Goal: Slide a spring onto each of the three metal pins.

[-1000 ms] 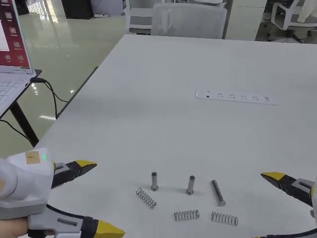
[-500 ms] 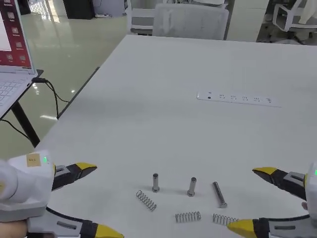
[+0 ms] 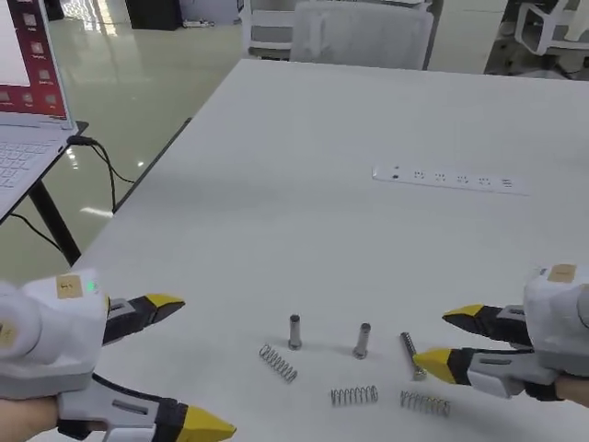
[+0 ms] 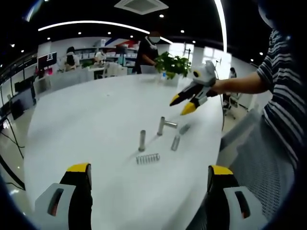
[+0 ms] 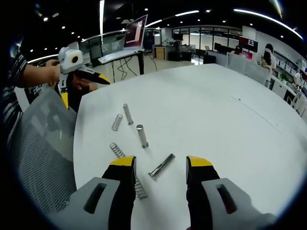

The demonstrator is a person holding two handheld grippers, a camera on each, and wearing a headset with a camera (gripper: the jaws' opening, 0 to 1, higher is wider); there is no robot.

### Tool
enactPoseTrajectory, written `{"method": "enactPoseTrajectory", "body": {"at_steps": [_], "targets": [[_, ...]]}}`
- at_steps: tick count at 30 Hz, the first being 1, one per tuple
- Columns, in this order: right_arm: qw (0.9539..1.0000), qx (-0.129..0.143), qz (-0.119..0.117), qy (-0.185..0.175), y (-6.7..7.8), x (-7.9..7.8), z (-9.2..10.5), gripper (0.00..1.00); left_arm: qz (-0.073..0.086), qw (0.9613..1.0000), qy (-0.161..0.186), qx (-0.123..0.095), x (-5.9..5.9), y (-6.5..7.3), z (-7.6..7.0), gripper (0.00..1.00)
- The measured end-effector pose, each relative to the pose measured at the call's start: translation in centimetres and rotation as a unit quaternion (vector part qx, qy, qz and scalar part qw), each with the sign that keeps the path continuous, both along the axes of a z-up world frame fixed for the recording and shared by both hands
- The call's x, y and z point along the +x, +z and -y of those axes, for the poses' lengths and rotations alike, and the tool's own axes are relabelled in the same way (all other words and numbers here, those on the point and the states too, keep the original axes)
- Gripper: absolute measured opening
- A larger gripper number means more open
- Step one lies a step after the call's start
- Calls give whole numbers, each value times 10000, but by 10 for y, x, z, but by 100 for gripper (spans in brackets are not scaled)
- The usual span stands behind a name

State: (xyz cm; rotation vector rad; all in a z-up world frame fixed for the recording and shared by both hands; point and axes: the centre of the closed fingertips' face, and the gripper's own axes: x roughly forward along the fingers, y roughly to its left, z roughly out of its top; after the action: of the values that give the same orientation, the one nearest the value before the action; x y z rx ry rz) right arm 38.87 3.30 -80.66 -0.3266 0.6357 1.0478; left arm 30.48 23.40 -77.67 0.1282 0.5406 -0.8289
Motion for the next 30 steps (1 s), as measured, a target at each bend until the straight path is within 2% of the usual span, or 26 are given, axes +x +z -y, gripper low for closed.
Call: {"method": "enactPoseTrajectory", "body": {"at_steps": [2, 11, 13, 16, 19, 23, 29, 30], "targets": [[9999, -67, -139, -49, -6, 2, -3, 37, 17, 10000, 6, -4, 0, 1, 0, 98], [9977, -497, -432, -163, -27, 12, -10, 24, 3, 10000, 88, 26, 0, 2, -6, 98], [9965, -701, -403, -189, -32, 13, -9, 21, -17, 9999, 106, 56, 0, 0, -8, 98], [9956, -720, -548, -224, -37, 13, -13, 20, -44, 9999, 106, 32, -2, -1, -8, 98], [9944, -865, -542, -280, -42, 16, -12, 17, -45, 9999, 80, 71, -2, -2, -9, 98], [9931, -860, -681, -406, -43, 20, -12, 14, -57, 9999, 63, 67, -2, -3, -9, 98], [9913, -1007, -720, -457, -48, 21, -13, 12, -106, 9999, 32, 83, -1, -7, -10, 98], [9909, -1081, -670, -442, -50, 22, -13, 11, -108, 9999, 38, 88, -1, -7, -10, 98]]}}
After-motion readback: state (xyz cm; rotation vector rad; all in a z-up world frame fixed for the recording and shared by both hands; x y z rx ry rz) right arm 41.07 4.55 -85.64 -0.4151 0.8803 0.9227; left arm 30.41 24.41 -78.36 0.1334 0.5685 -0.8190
